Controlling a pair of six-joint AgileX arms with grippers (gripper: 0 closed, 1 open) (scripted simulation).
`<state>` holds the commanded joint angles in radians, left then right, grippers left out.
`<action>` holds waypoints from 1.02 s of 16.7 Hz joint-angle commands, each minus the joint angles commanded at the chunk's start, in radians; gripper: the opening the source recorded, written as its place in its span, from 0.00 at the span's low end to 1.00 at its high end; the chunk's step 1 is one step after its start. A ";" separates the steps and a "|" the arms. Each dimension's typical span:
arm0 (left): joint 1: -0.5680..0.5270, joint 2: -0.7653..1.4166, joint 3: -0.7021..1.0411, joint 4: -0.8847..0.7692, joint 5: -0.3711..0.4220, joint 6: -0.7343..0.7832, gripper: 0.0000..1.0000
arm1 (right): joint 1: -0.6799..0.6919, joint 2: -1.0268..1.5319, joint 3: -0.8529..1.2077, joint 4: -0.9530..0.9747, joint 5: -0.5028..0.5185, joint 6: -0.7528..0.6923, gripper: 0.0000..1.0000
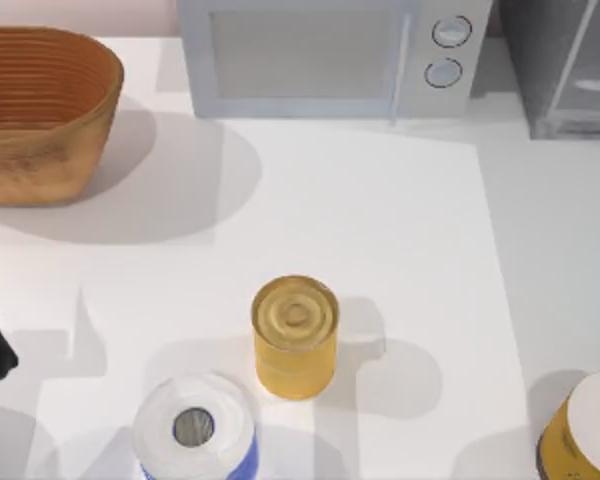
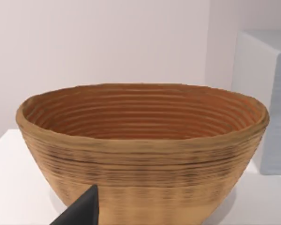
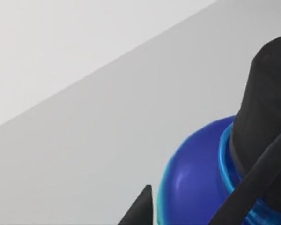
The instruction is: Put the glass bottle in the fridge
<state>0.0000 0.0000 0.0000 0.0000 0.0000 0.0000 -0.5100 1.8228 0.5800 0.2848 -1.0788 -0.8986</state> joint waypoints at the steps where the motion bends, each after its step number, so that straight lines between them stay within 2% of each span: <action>1: 0.000 0.000 0.000 0.000 0.000 0.000 1.00 | 0.000 0.000 0.000 0.000 0.000 0.000 0.01; 10: 0.000 0.000 0.000 0.000 0.000 0.000 1.00 | -0.027 -0.002 0.026 -0.025 0.005 -0.016 0.01; 13: 0.000 0.000 0.000 0.000 0.000 0.000 1.00 | -0.067 0.011 0.085 -0.133 -0.005 -0.082 0.01; 17: 0.000 0.000 0.000 0.000 0.000 0.000 1.00 | -0.115 0.048 0.192 -0.369 -0.040 -0.229 0.01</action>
<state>0.0000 0.0000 0.0000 0.0000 0.0000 0.0000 -0.6248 1.8705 0.7719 -0.0838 -1.1185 -1.1277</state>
